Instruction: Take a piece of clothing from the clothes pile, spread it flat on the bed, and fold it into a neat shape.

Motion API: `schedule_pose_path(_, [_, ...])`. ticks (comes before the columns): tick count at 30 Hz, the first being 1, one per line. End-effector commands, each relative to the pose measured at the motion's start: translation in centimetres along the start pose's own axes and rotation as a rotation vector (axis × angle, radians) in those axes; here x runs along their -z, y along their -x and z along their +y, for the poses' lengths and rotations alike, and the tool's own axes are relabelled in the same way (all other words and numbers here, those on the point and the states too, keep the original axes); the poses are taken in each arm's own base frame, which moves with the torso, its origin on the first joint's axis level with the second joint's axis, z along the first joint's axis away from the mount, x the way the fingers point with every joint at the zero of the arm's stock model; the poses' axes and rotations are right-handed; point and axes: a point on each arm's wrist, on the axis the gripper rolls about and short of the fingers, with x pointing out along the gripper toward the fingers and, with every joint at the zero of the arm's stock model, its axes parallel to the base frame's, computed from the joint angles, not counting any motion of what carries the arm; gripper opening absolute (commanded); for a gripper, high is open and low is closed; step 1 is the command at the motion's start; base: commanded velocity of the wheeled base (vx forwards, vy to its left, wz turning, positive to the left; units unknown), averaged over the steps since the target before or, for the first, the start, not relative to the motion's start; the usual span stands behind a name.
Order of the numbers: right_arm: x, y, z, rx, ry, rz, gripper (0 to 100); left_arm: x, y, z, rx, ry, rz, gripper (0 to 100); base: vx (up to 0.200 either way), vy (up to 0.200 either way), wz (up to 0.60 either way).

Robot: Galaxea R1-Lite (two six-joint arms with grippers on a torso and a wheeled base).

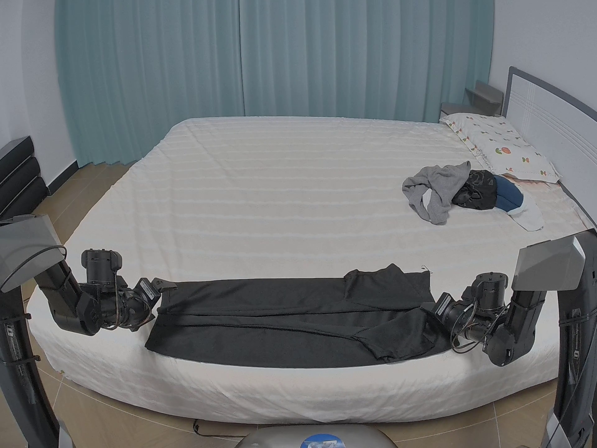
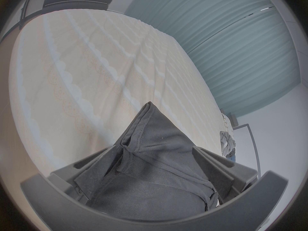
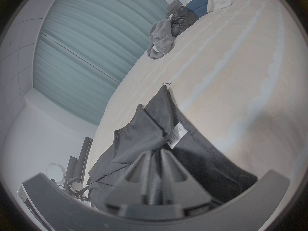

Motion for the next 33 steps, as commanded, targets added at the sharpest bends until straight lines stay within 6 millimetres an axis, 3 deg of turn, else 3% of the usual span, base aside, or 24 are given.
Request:
schedule_pose_path(1, [-0.2, -0.1, -0.5, 0.011, -0.006, -0.007, 0, 0.1, 0.1, -0.1, 0.001, -0.001, 0.001, 100, 0.000, 0.000, 0.00])
schedule_pose_path(10, [-1.3, -0.1, -1.1, 0.017, -0.018, -0.050, 0, 0.1, -0.1, -0.1, 0.003, -0.006, 0.004, 100, 0.000, 0.000, 0.00])
schedule_pose_path(24, [-1.2, -0.1, -1.3, 0.021, -0.021, -0.046, 0, -0.2, -0.8, -0.1, -0.001, -0.012, -0.007, 100, 0.000, 0.000, 0.00])
schedule_pose_path(25, [-1.3, -0.1, -1.2, 0.019, -0.023, -0.048, 100, -0.2, -1.0, 0.0, -0.003, -0.014, -0.007, 100, 0.000, 0.000, 0.00])
schedule_pose_path(33, [-2.2, 0.9, -1.0, 0.001, -0.038, -0.085, 100, -0.9, -1.4, -0.6, 0.014, -0.031, -0.031, 100, 0.000, 0.000, 0.00])
